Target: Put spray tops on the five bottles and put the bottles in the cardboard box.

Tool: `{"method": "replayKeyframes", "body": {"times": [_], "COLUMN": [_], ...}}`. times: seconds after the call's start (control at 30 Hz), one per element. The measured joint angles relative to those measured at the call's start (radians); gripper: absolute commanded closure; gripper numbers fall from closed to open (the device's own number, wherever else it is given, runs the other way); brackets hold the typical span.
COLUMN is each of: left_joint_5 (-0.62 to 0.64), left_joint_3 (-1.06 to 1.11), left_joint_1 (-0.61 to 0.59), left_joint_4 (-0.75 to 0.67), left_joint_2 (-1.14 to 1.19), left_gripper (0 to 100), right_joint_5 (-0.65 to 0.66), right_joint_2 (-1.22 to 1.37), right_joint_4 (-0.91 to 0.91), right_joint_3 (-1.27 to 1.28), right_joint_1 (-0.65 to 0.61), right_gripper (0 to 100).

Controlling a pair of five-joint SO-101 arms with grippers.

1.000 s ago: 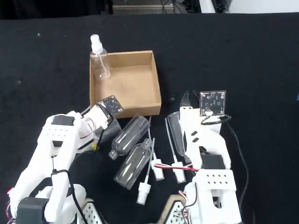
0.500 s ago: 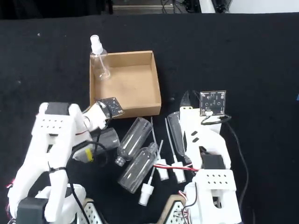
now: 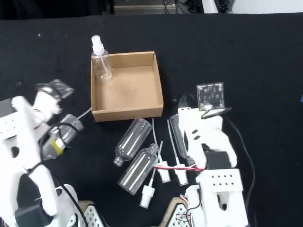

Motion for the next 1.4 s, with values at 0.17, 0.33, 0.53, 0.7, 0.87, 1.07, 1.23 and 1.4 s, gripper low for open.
{"method": "replayKeyframes", "body": {"times": [0.17,0.33,0.53,0.7,0.87,1.07,1.23,1.4], "left_joint_5": [0.091,0.338,0.666,0.859,0.948,0.997,1.002,1.003], "left_joint_3": [-0.003,-0.003,0.044,0.068,0.081,0.133,0.164,0.195], "left_joint_1": [-0.127,-0.150,-0.150,-0.133,-0.100,-0.084,-0.084,-0.080], "left_joint_4": [-0.020,-0.089,-0.256,-0.434,-0.485,-0.497,-0.497,-0.517], "left_joint_2": [0.000,0.000,0.002,0.002,0.002,0.002,0.002,0.002], "left_gripper": [86,86,86,86,86,86,86,86], "right_joint_5": [0.000,-0.014,-0.049,-0.051,-0.149,-0.181,-0.181,-0.181], "right_joint_2": [0.000,0.002,0.140,0.310,0.440,0.575,0.706,0.761], "right_joint_4": [0.068,0.077,0.097,0.100,0.095,-0.006,-0.091,-0.110], "right_joint_3": [-0.080,-0.127,-0.222,-0.296,-0.336,-0.341,-0.341,-0.341], "right_joint_1": [0.000,-0.043,-0.069,-0.137,-0.213,-0.218,-0.218,-0.218], "right_gripper": [94.6,93.0,84.5,82.5,82.8,82.8,82.8,82.8]}}
